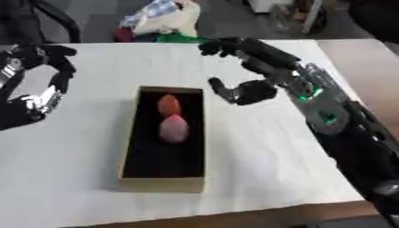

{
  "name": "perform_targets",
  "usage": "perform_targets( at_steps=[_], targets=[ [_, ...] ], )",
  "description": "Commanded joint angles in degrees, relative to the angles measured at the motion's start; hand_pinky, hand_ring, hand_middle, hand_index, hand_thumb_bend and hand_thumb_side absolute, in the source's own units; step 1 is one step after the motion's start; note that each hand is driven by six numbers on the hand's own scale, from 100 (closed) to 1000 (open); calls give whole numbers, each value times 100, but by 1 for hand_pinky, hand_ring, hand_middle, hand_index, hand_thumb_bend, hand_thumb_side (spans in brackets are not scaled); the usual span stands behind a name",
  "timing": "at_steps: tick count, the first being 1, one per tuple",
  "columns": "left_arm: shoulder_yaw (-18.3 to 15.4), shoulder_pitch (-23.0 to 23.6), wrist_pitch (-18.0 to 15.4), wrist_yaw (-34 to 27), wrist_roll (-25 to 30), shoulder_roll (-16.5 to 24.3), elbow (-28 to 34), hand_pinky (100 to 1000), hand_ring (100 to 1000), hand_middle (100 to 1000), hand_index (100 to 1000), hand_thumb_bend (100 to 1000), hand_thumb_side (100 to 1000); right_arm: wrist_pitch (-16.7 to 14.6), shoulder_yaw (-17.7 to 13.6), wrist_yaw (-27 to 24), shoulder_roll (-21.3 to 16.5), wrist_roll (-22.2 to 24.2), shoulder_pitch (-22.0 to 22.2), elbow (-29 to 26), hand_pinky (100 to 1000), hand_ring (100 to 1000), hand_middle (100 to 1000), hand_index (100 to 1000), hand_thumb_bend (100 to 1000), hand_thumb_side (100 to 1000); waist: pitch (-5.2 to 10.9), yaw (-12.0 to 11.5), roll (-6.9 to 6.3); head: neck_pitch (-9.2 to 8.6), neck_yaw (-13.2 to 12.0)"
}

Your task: Pick up objects on the table and place them in the box.

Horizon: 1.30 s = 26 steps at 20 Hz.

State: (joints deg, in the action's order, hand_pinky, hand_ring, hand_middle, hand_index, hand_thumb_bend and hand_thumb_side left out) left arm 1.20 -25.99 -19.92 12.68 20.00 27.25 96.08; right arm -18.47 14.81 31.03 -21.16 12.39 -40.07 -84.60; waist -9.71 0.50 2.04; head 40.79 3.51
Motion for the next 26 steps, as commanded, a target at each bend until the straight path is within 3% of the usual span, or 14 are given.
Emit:
perform_targets(
  at_steps=[1, 10, 18, 26],
  targets=[
    [-64, -9, -1, -119, -78, 44, 182, 714, 593, 574, 837, 100, 641, 227, -269, -179, -134, -398, 121, -367, 755, 831, 781, 948, 100, 545, 58, 17, -26, 50, -94],
    [-84, 208, 41, -295, -297, -22, 346, 713, 593, 574, 835, 100, 667, 814, -670, -656, -3, -1356, 910, -815, 718, 813, 747, 938, 100, 564, -10, 20, -45, 153, -278],
    [-111, 318, 101, -430, -490, -124, 436, 712, 595, 574, 832, 100, 674, 899, -972, -982, 237, -1848, 1465, -1106, 707, 807, 730, 931, 100, 575, -66, 41, -54, 217, -521],
    [-129, 416, 151, -504, -584, -214, 498, 712, 594, 572, 830, 100, 679, 890, -1076, -1048, 275, -1956, 1672, -1204, 706, 807, 727, 930, 100, 580, -101, 68, -68, 208, -554]
  ],
)
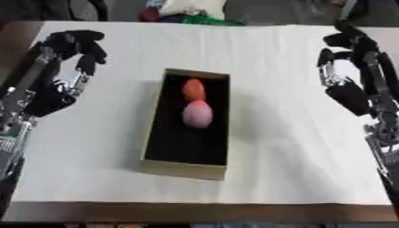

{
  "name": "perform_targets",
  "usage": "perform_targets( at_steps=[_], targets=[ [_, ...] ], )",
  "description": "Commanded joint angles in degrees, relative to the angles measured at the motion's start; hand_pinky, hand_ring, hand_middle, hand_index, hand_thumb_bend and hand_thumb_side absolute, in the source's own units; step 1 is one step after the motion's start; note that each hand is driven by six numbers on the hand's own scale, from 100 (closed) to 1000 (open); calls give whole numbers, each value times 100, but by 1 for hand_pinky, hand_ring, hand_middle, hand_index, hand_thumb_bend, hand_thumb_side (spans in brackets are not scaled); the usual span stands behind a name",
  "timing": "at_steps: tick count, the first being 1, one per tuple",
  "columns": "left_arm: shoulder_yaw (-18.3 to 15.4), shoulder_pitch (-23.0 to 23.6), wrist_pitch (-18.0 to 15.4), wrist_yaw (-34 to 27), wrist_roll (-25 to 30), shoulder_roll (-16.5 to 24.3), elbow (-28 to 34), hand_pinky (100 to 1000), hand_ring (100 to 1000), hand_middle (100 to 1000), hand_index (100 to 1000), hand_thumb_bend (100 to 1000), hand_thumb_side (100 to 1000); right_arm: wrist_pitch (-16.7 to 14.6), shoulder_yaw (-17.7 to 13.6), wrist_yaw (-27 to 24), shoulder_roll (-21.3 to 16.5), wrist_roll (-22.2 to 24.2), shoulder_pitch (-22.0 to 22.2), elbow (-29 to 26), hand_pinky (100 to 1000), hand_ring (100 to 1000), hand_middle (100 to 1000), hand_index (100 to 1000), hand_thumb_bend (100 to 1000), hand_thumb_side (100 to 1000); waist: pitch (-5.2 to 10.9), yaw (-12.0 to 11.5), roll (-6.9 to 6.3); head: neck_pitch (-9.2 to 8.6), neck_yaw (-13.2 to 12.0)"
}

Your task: Pick up objects on the table and place them in the box.

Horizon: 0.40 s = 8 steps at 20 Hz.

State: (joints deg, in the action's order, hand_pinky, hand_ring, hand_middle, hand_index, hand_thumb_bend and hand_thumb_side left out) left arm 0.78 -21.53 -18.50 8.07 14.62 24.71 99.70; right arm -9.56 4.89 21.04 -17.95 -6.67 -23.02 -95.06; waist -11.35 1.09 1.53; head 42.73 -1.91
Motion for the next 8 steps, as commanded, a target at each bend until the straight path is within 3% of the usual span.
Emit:
perform_targets(
  at_steps=[1, 8],
  targets=[
    [-87, -20, 16, -46, -51, 27, 138, 712, 594, 571, 830, 100, 679, 0, -94, -54, -43, -58, -20, -164, 706, 807, 727, 930, 100, 579, 61, 16, -19, 11, -2],
    [-72, 14, 52, -55, -73, -28, 129, 710, 589, 568, 829, 100, 681, -12, -101, -85, -32, -44, 26, -172, 706, 807, 726, 929, 100, 582, 52, 24, -17, -35, 42]
  ],
)
